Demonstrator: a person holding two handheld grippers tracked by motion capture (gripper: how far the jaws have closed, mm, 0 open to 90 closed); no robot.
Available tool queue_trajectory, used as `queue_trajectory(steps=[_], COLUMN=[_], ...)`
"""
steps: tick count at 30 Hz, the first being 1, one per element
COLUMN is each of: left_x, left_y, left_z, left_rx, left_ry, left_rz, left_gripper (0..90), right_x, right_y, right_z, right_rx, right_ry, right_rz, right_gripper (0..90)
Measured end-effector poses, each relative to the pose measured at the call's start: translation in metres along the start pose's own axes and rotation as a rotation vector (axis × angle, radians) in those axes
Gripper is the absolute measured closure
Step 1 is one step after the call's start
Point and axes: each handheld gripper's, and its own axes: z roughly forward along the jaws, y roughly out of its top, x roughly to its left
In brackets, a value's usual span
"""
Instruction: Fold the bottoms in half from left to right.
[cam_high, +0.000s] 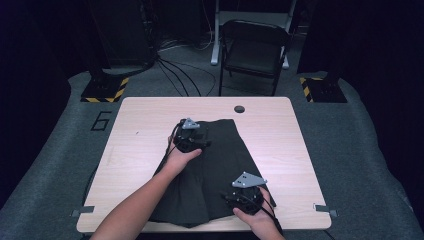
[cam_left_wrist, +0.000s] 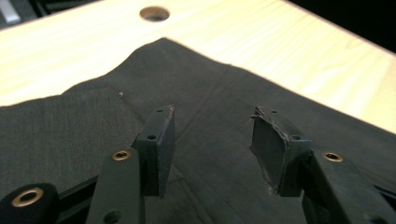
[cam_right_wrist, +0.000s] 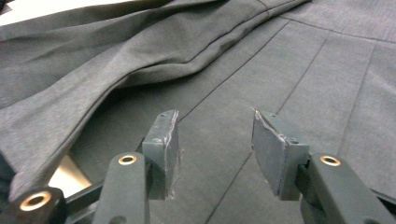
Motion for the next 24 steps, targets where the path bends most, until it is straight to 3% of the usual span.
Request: queue_trajectory(steps=[4, 9, 12, 15, 17, 24], left_x=[0.009, 0.014, 0.014, 0.012, 0.012, 0.012], left_y=[-0.009, -0.016, -0.019, -0.02, -0.021, -0.022], left_z=[0.019, 0.032, 0.036, 0.038, 0.04, 0.039], left_rx=[0.064, 0.111, 0.138, 0.152, 0.174, 0.183], left_ry=[0.042, 0.094, 0.106, 0.12, 0.142, 0.126], left_rz=[-0.025, -0.027, -0.019, 0.001, 0.018, 0.033], left_gripper=[47.4, 44.6, 43.7, 44.5, 50.1, 73.0], right_x=[0.003, -0.007, -0.009, 0.001, 0.008, 0.035], right_y=[-0.005, -0.015, -0.019, -0.016, -0.014, -0.006], right_z=[-0.002, 0.004, 0.005, 0.001, -0.001, 0.0], right_rx=[0.004, 0.029, 0.035, 0.014, -0.005, -0.041], right_ry=[-0.017, -0.047, -0.029, -0.006, 0.019, 0.129], right_rz=[-0.034, 0.012, 0.055, 0.032, 0.007, -0.017], right_gripper=[50.5, 49.8, 49.2, 47.4, 46.2, 44.0])
